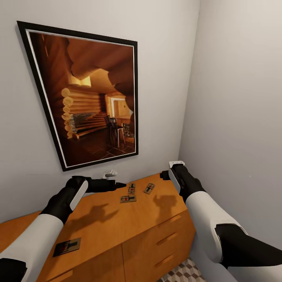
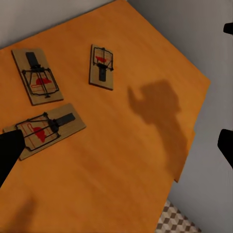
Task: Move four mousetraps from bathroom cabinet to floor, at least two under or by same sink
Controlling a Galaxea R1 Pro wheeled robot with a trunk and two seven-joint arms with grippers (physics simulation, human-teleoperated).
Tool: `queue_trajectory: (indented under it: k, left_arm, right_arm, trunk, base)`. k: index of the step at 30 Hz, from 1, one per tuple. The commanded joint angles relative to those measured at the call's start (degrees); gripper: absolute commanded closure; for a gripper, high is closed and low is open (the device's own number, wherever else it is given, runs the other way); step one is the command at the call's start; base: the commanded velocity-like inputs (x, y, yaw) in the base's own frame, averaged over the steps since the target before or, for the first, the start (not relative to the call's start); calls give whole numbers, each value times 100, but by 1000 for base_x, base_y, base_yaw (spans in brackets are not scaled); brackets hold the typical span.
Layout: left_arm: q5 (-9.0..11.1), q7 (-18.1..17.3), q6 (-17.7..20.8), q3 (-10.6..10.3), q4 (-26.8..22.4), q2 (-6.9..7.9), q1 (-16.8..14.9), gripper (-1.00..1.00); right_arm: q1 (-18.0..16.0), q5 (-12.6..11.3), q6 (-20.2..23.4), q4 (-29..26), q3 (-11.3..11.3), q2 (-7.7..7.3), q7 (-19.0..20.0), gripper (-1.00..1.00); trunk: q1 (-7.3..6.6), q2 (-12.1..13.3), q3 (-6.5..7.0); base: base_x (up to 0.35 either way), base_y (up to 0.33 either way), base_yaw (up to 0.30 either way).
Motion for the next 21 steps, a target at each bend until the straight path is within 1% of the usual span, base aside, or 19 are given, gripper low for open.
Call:
queue_trajectory:
  k: [1,11,21]
  left_arm:
    - [19,1,28,-11,-3,6,-2,-100]
    - [16,1,42,-11,-14,8,-2,-100]
    - [16,1,60,-13,-140,21,-2,-100]
  right_arm:
    - [-1,50,26,-6,-26,7,13,-100]
    - [-1,92,13,-6,-36,7,5,-100]
    - [-1,94,36,-6,-27,7,11,-100]
  trunk:
    - [2,-5,-3]
    - [2,-5,-3]
    - [2,-5,-3]
  base:
    - [0,0,0]
    - [0,0,0]
    - [0,0,0]
